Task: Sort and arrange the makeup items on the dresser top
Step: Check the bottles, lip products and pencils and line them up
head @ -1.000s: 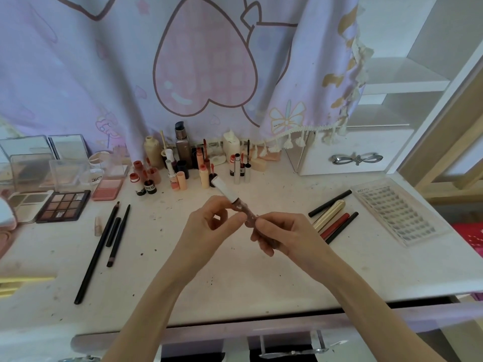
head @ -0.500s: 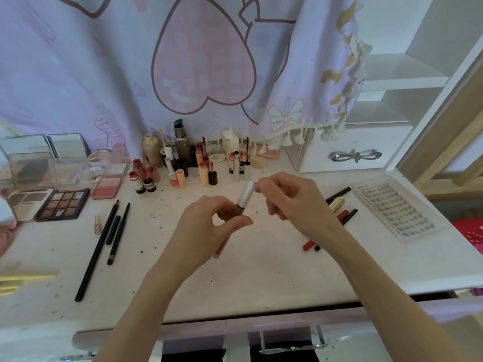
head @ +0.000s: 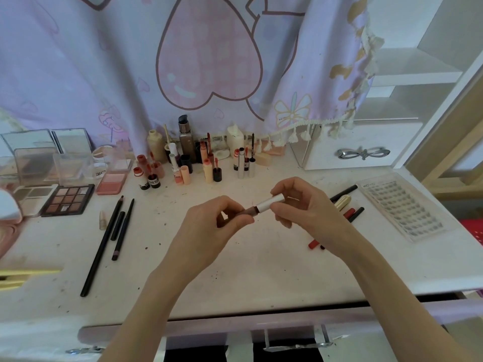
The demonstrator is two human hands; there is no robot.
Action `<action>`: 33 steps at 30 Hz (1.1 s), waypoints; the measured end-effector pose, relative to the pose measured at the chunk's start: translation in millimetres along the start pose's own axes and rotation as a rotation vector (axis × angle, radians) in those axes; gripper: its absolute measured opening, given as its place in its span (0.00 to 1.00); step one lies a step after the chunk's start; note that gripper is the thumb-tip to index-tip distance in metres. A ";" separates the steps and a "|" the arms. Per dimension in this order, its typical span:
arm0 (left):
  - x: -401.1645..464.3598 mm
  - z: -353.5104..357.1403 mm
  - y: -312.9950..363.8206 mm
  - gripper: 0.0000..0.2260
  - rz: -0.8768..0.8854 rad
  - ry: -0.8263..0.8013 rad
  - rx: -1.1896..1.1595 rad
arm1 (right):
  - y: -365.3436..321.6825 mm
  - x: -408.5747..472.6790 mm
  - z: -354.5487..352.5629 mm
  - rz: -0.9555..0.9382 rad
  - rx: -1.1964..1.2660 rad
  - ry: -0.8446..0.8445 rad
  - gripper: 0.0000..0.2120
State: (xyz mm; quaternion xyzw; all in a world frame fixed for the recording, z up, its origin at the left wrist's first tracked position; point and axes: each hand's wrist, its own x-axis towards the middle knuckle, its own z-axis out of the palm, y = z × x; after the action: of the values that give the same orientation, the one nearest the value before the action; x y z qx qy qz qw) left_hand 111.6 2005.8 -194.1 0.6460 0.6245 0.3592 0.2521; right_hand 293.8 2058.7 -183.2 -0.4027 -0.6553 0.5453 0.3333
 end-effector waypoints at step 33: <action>-7.4 14.3 -11.4 0.08 0.106 -0.001 0.118 | 17.8 -0.1 2.1 0.062 0.543 0.366 0.12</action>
State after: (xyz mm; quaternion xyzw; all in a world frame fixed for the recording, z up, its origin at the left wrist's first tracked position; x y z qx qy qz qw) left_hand 115.8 2001.4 -212.8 0.6923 0.6093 0.3343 0.1943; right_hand 295.0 2059.1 -201.1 -0.4101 -0.4029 0.6285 0.5239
